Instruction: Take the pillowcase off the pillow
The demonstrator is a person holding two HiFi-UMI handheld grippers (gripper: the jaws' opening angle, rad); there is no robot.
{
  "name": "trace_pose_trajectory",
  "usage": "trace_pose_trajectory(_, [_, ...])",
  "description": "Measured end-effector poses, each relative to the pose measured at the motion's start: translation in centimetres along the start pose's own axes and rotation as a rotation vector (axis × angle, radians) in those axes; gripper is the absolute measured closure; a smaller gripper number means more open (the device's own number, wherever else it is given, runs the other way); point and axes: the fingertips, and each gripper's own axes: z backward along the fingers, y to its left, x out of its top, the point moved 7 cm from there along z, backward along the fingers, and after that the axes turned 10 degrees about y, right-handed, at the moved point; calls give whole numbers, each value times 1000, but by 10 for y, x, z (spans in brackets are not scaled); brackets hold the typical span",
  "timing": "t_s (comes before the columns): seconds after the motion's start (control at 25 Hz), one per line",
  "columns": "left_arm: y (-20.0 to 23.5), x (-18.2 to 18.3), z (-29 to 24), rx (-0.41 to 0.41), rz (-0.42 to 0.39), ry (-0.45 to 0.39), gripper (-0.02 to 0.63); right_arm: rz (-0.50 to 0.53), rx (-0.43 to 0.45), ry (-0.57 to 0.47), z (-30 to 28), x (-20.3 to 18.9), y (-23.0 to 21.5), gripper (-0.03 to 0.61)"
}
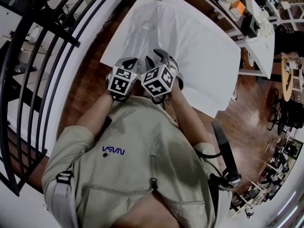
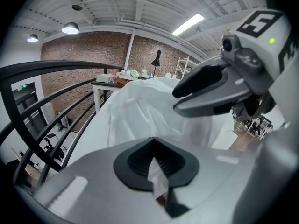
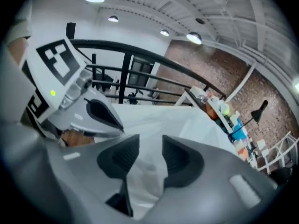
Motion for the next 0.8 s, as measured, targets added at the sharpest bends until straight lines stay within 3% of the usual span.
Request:
trace_pose_trajectory(0.12, [-1,-1,4,-13,15,6,606,41,50,121,-17,-14,6,378])
trace_pose_trajectory(0.24, [-2,-3,5,-14,10,8,606,83,30,176,-33,-22,15,373])
trace_pose_trajectory(0.28, [-2,-4,5,-15,5,9,606,98,7,188,-39,-24,17,378])
trace_pose_trajectory(0.36, [-4,-4,5,-14,-10,14,606,116,-41,192,-44,-25,18,446])
trace_pose_trajectory(0.48, [-5,-4,4,-9,-35,14,606,70,-75,139,-35,-22,9,551])
trace_pose_trajectory(0.8, [-9,1,1,-10,-76,-6,606,-167,-104,-36,6,-13,-27,560])
